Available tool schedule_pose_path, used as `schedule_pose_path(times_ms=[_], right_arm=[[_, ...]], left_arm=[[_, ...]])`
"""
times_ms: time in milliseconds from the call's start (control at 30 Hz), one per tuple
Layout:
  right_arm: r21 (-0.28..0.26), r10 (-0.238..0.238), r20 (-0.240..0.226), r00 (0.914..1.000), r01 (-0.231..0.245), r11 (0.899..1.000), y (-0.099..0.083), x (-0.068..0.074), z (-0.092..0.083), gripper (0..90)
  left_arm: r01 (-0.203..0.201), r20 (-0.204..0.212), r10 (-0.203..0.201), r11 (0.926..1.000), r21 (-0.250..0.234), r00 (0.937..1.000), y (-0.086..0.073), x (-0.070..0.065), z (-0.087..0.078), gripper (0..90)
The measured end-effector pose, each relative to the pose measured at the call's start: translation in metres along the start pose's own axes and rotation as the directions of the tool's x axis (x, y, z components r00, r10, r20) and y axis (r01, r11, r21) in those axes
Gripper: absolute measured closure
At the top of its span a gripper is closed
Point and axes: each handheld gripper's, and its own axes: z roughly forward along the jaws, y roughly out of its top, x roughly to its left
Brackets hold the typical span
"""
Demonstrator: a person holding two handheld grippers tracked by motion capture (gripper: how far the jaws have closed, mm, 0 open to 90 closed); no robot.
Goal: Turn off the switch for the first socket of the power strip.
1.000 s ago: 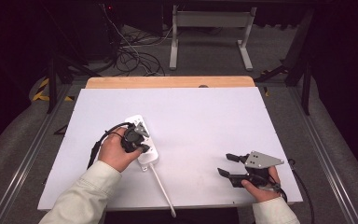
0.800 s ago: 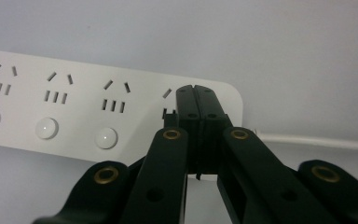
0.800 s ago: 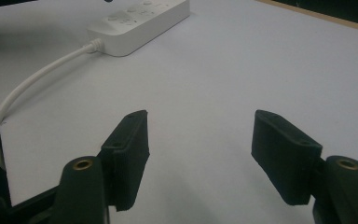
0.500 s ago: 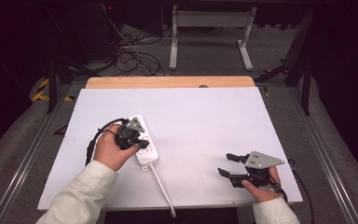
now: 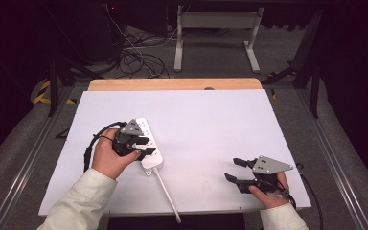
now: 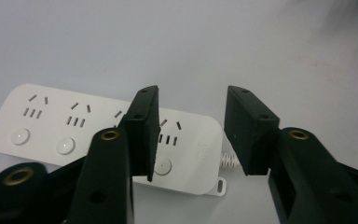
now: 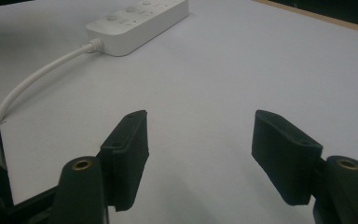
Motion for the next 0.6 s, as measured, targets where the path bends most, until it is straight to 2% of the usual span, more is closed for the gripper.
schedule_pose_path(times_ms=[100, 133, 167, 200, 267, 433, 600], right_arm=[[-0.001, 0.000, 0.002, 1.0000, 0.000, 1.000, 0.000, 0.000, 0.000, 36.7], [-0.001, 0.001, 0.003, 1.0000, -0.001, 1.000, 0.000, -0.001, -0.001, 36.7], [-0.001, 0.001, 0.003, 1.0000, -0.001, 1.000, 0.000, -0.001, -0.001, 36.7], [-0.001, 0.002, 0.003, 1.0000, -0.002, 1.000, 0.000, -0.001, -0.001, 36.7], [-0.001, 0.001, 0.004, 1.0000, -0.001, 1.000, 0.000, 0.000, -0.001, 36.7], [-0.002, -0.001, 0.003, 1.0000, 0.001, 1.000, 0.000, 0.000, -0.001, 36.5], [-0.001, 0.000, 0.002, 1.0000, 0.000, 1.000, 0.000, 0.000, -0.001, 36.0]], left_arm=[[0.000, -0.003, 0.000, 0.9993, -0.037, 1.0000, -0.001, -0.001, -0.005, 45.6], [-0.008, -0.022, 0.006, 0.9975, -0.071, 0.9997, -0.003, -0.002, -0.007, 43.0], [-0.008, -0.022, 0.006, 0.9975, -0.071, 0.9997, -0.003, -0.002, -0.007, 38.4], [-0.003, -0.031, 0.000, 0.9954, -0.096, 0.9995, -0.005, -0.004, -0.012, 34.9], [-0.006, -0.029, 0.002, 0.9940, -0.109, 0.9996, -0.006, -0.004, -0.013, 34.3], [-0.006, -0.036, 0.000, 0.9863, -0.165, 0.9993, -0.014, -0.008, -0.022, 24.2], [-0.007, -0.048, -0.005, 0.9677, -0.252, 0.9988, -0.027, -0.011, -0.032, 19.7]])
